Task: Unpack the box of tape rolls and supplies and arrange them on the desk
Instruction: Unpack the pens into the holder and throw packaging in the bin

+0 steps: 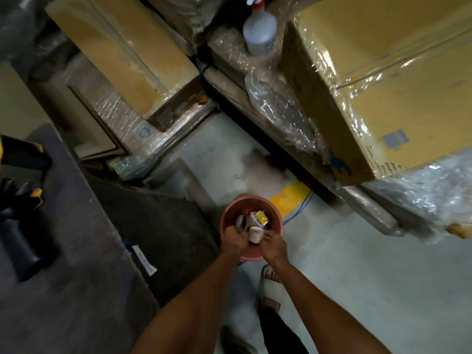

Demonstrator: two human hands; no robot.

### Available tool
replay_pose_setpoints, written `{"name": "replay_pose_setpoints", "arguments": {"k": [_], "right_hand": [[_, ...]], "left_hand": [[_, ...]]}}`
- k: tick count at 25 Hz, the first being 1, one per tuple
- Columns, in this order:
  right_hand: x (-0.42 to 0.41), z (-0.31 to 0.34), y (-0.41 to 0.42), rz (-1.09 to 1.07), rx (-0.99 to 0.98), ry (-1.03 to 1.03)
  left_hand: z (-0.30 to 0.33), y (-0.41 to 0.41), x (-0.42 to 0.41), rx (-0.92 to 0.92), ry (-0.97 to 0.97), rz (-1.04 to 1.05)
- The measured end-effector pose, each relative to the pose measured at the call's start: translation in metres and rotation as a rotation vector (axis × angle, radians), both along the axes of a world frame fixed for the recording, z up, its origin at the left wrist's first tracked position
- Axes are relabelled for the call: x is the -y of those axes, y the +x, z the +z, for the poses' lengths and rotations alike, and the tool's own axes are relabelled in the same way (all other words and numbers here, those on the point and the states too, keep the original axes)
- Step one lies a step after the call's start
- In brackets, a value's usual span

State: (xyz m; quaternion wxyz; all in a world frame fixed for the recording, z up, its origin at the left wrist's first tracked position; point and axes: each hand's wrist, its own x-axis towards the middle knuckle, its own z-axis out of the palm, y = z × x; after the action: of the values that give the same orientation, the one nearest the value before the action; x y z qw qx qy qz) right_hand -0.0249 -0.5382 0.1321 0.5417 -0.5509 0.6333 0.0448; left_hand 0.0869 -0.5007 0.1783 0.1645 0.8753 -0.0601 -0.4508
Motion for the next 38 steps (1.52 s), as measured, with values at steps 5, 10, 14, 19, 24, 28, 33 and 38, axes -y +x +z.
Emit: {"name": "replay_pose_setpoints", "arguments": {"k": [5,10,14,19,24,28,33,38], "right_hand": [[0.003,0.058,0.001,-0.031,0.027,-0.008],[-0.001,0.116,-0.005,-0.069,0.04,-0.042],[-0.015,0.159,-0.005,-0.09,0.08,-0.083],[-0.041,0.213,0.004,-0.046,0.199,-0.182],[-0.069,0.261,0.019,-0.043,0.259,-0.239],[-0.098,0.282,0.038,0.003,0.353,-0.26],[-0.14,0.288,0.068,-0.051,0.409,-0.275],[-0.216,0.304,0.118,0.036,0.494,-0.27]], "left_hand": [[0.048,-0.007,-0.006,0.043,-0.085,-0.079],[0.117,-0.01,-0.016,0.063,-0.183,-0.109],[0.157,-0.013,-0.026,0.079,-0.281,-0.093],[0.207,-0.005,-0.052,0.1,-0.387,0.0],[0.251,0.006,-0.099,0.154,-0.452,0.11],[0.267,0.009,-0.137,0.203,-0.49,0.137],[0.287,0.022,-0.188,0.22,-0.605,0.246],[0.309,0.048,-0.276,0.327,-0.672,0.28]]}}
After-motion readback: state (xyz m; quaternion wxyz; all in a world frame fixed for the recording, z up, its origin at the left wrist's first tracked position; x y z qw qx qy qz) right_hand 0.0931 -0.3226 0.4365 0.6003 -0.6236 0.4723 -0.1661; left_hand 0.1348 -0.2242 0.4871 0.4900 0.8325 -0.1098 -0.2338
